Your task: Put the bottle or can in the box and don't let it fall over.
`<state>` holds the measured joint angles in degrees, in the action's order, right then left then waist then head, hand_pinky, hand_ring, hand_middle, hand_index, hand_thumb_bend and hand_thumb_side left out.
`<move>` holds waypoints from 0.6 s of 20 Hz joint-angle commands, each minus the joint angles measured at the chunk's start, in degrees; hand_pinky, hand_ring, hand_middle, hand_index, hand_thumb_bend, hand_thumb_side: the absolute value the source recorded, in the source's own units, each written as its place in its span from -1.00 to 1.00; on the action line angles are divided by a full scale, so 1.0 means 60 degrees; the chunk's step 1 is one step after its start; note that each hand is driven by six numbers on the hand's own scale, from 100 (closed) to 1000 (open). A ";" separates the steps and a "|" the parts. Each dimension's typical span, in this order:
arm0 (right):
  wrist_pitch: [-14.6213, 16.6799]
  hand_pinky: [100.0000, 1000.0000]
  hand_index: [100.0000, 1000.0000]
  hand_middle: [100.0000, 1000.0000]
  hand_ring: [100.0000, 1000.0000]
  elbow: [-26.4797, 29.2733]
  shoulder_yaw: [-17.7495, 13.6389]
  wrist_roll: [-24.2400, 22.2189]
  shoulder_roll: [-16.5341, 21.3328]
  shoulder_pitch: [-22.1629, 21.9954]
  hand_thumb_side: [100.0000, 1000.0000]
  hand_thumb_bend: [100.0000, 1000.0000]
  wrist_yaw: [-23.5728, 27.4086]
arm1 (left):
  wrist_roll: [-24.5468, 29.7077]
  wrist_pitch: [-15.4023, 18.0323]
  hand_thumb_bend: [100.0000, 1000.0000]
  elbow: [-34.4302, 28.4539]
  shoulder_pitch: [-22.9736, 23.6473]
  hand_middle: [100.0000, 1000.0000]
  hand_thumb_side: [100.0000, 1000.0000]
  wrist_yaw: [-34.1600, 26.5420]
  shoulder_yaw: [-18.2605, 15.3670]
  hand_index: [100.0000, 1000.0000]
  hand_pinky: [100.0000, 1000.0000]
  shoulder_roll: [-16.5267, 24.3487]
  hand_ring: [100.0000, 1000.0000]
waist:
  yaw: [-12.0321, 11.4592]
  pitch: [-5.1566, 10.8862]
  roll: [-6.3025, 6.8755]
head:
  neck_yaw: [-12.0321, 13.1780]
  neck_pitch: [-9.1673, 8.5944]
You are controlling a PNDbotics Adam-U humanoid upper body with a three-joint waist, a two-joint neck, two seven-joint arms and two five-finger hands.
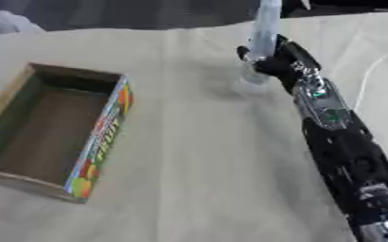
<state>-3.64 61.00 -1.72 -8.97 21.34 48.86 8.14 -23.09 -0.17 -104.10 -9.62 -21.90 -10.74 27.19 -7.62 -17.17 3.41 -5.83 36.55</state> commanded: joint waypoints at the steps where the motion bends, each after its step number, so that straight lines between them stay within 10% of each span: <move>1: -0.0031 0.73 0.72 0.58 0.76 -0.0052 0.0006 0.0070 0.0013 0.0331 -0.84 -0.57 -0.0118 | 0.0036 0.0021 0.46 -0.0170 -0.0106 0.40 0.11 -0.0032 -0.0038 0.60 0.51 0.0180 0.61 | -0.0049 0.0103 -0.0002 | -0.0063 -0.0175; 12: -0.0238 0.70 0.13 -0.04 0.11 -0.0203 -0.0056 0.0677 -0.0207 0.0497 -1.00 -1.00 0.0403 | 0.0042 0.0019 0.44 -0.0165 -0.0123 0.40 0.11 -0.0040 -0.0042 0.59 0.51 0.0164 0.61 | -0.0099 0.0073 -0.0026 | -0.0051 -0.0164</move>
<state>-4.91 59.49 -1.76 -5.70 19.87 50.65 9.72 -23.00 -0.24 -104.17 -9.79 -21.98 -10.74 27.15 -8.07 -17.48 3.24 -6.20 36.10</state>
